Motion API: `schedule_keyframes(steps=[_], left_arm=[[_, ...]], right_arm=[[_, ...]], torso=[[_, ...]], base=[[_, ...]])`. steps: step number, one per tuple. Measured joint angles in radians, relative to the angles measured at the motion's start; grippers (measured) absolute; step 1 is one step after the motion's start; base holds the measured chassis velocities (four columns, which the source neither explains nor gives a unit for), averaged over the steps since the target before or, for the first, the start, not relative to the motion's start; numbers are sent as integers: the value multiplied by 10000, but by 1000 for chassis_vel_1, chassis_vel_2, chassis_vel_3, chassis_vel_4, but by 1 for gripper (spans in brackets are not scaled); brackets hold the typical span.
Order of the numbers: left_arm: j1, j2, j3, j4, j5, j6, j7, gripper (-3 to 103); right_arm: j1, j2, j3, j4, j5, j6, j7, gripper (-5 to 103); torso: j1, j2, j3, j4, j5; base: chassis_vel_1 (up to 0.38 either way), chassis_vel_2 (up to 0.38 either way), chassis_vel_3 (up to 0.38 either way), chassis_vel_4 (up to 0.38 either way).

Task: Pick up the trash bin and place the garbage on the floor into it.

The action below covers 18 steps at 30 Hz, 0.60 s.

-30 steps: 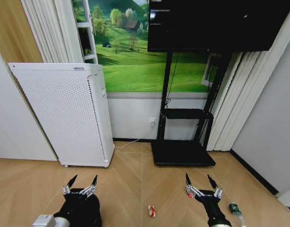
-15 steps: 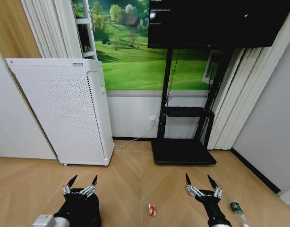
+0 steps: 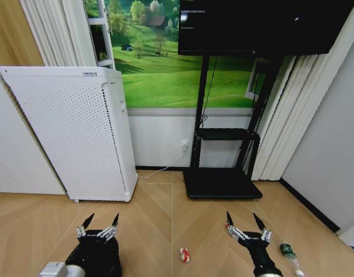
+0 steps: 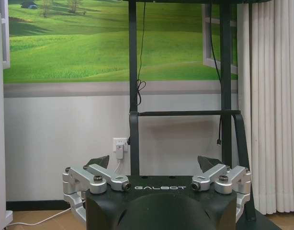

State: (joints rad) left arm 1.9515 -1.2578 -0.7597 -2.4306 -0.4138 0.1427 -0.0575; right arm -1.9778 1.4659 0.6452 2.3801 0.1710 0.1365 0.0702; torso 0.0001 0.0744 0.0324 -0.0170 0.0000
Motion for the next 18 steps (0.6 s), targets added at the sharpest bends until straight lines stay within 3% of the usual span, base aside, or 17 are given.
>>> schedule_keyframes(steps=[18], left_arm=[[0,0,0,0,0,0,0,100]], right_arm=[[0,0,0,0,0,0,0,100]], torso=[[-1,67,53,0,0]], base=[[0,0,0,0]])
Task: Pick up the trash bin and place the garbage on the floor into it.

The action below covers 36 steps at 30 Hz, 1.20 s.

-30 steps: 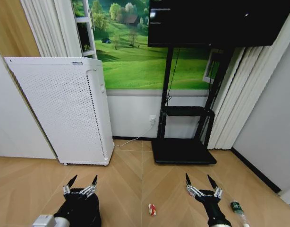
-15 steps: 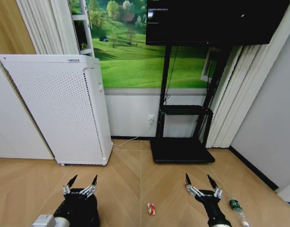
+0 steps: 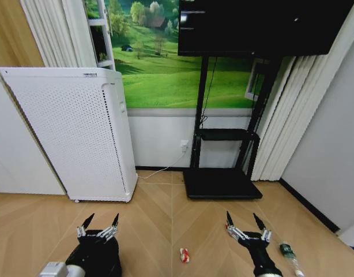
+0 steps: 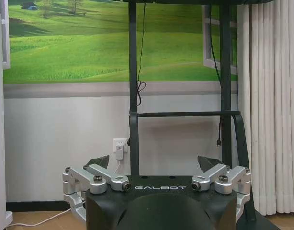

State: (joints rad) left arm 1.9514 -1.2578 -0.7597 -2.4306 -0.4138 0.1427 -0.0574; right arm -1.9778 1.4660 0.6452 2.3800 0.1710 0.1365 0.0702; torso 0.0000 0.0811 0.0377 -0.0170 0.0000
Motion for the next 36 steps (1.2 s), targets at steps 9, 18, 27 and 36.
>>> schedule_keyframes(steps=[9,18,27,36], left_arm=[[0,0,0,0,0,0,0,100],[0,0,0,0,0,0,0,100],[0,0,0,0,0,0,0,100],[0,0,0,0,0,0,0,100]], right_arm=[[0,-1,0,0,0,0,0,100],[0,0,0,0,0,0,0,100],[0,0,0,1,0,0,0,100],[0,-1,0,1,0,0,0,100]], torso=[[0,15,12,0,0],[0,25,20,0,0],[0,33,26,0,0],[0,36,30,0,0]], base=[[0,0,0,0],[0,0,0,0],[0,0,0,0],[0,0,0,0]])
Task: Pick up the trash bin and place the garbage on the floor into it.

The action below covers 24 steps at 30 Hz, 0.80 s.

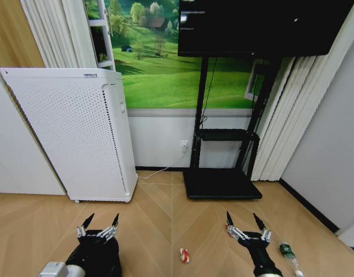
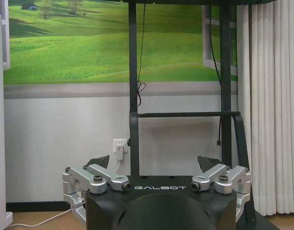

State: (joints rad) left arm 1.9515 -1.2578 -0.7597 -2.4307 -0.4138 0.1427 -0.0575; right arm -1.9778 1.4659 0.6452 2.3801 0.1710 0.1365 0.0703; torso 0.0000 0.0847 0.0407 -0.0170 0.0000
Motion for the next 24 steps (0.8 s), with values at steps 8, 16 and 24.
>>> schedule_keyframes(steps=[8,16,24], left_arm=[[0,0,0,0,0,0,0,100],[0,0,0,0,0,0,0,100],[-53,-127,-622,-308,1,109,-312,100]], right_arm=[[1,0,0,0,-1,0,0,100],[0,0,0,0,0,0,0,100],[253,-69,234,-50,212,0,60,100]], torso=[[0,2,2,0,0],[0,4,3,0,0],[0,6,4,-7,-1]], base=[[0,0,0,0],[0,0,0,0],[0,0,0,0]])
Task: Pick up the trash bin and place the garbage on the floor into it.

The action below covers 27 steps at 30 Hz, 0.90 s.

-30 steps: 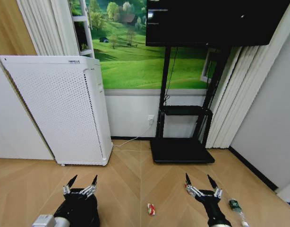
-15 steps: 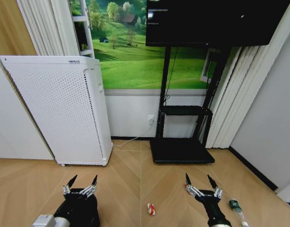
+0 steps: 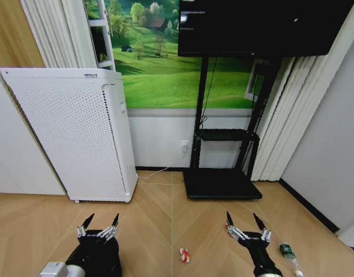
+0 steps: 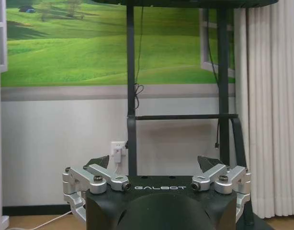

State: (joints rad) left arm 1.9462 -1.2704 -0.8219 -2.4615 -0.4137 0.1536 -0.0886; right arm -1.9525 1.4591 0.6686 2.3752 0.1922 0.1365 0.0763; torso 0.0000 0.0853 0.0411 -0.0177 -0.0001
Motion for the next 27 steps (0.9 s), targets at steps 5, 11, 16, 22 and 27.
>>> schedule_keyframes(steps=[5,11,16,22,27], left_arm=[[-166,-392,-1811,-380,12,367,-978,100],[-213,-382,-2194,-386,207,231,-677,100],[72,-462,-2103,-264,21,366,-539,100],[453,-468,-2246,552,-1850,1165,-1060,99],[821,-414,-2566,562,-3906,2002,-1657,98]], right_arm=[[1762,-476,1542,-367,1357,0,594,100],[2444,-779,2015,-635,1828,22,723,100],[2194,-775,1958,-857,1041,75,441,100],[2119,-847,2199,-1136,692,186,295,100],[2223,-975,2226,-1247,796,68,384,100]], torso=[[-1,1,0,12,3],[0,0,2,5,3],[0,1,1,2,6],[0,1,1,4,-3],[0,1,1,6,0]], base=[[0,0,0,0],[0,0,0,0],[0,0,0,0],[0,0,0,0],[0,0,0,0]])
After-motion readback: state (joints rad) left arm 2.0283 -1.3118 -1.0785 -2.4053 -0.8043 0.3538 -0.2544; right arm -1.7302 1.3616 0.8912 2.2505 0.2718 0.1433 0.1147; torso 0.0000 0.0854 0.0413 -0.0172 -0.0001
